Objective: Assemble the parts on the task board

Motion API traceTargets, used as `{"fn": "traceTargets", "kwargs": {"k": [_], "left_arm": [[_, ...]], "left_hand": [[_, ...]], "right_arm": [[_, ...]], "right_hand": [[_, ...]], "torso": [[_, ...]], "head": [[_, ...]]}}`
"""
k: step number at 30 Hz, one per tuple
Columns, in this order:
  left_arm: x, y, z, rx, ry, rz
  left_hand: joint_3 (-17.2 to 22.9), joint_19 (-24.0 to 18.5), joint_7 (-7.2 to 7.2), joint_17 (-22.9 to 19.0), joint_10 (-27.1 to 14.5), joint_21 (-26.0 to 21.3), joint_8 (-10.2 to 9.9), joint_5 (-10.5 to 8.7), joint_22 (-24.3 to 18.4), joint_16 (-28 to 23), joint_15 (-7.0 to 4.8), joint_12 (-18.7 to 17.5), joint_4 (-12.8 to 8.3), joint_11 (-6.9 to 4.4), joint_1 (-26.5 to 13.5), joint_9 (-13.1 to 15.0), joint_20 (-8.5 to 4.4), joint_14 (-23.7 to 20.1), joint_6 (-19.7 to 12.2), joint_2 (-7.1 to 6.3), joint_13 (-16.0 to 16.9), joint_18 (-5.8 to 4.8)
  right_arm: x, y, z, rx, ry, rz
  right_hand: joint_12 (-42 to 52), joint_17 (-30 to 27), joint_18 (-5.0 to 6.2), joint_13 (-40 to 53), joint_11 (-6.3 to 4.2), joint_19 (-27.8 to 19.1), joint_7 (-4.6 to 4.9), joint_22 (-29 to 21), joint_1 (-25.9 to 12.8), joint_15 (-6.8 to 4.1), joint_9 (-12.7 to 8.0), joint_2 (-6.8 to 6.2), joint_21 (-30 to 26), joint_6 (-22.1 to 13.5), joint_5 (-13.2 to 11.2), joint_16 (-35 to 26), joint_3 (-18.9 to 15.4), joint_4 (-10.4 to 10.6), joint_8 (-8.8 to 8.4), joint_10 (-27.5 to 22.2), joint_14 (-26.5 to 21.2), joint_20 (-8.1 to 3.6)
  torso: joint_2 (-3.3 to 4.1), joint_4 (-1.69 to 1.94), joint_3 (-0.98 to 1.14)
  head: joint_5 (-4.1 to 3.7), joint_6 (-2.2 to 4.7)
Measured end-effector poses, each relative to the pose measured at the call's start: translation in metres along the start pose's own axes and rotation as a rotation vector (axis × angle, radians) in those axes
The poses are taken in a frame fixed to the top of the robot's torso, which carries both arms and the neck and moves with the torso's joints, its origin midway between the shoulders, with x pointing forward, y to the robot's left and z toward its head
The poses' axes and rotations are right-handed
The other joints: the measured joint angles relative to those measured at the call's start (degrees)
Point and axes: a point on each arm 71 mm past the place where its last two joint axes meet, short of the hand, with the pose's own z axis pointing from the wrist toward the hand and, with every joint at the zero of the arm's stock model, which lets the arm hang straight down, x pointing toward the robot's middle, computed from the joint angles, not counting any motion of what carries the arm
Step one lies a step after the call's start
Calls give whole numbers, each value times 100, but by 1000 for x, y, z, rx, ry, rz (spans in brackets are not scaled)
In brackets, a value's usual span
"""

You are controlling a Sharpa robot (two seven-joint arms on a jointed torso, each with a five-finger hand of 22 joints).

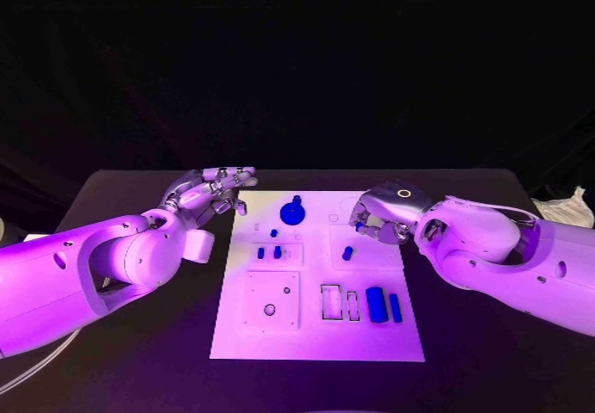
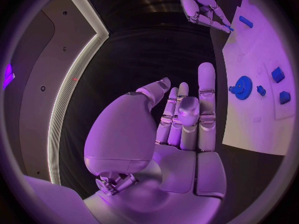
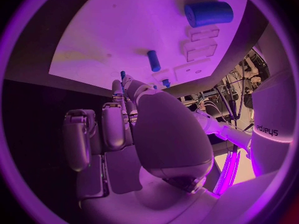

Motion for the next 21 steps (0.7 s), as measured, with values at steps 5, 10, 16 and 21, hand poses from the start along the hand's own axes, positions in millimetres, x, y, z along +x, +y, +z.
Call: {"fn": "traceTargets", "kwargs": {"k": [5,10,16,21], "left_arm": [[0,0,0,0,0,0],[0,0,0,0,1,0],[2,1,1,-1,4,-2],[4,1,1,-2,9,-4]], "left_hand": [[-16,0,-3,0,-4,-1,0,0,-6,0,0,0,-16,4,0,0,0,0,-3,0,0,0],[-16,0,17,0,-25,-1,0,0,-6,0,0,0,-16,-16,0,0,0,0,-24,0,0,-1],[-16,0,17,1,-25,-1,0,0,-5,0,0,0,-16,-16,0,1,0,0,-24,0,-1,-1],[-15,0,17,-9,-44,-1,0,0,-5,0,0,0,-16,3,0,1,0,0,-23,0,-1,-1]], "right_arm": [[-10,25,-1,-67,-42,35],[-13,52,2,-137,-69,73],[-7,79,6,-204,-70,116],[6,98,9,-246,-53,154]], "right_hand": [[-11,-6,0,-11,0,0,1,0,0,0,0,0,0,0,-10,0,22,-22,-7,0,0,0],[-19,-6,0,-11,20,0,22,-1,0,0,0,-1,0,22,-11,0,38,-39,-20,21,0,0],[-33,-6,0,-11,21,0,22,-1,-1,0,6,-1,23,22,-18,0,39,-40,-29,22,0,0],[-41,-6,0,-25,21,0,22,-1,-1,0,7,-1,23,22,5,0,61,-61,-30,23,0,0]], "torso": [[2,-1,-1],[2,3,0],[2,6,-8],[4,6,-8]], "head": [[37,0],[142,-2],[298,-33],[405,-73]]}}
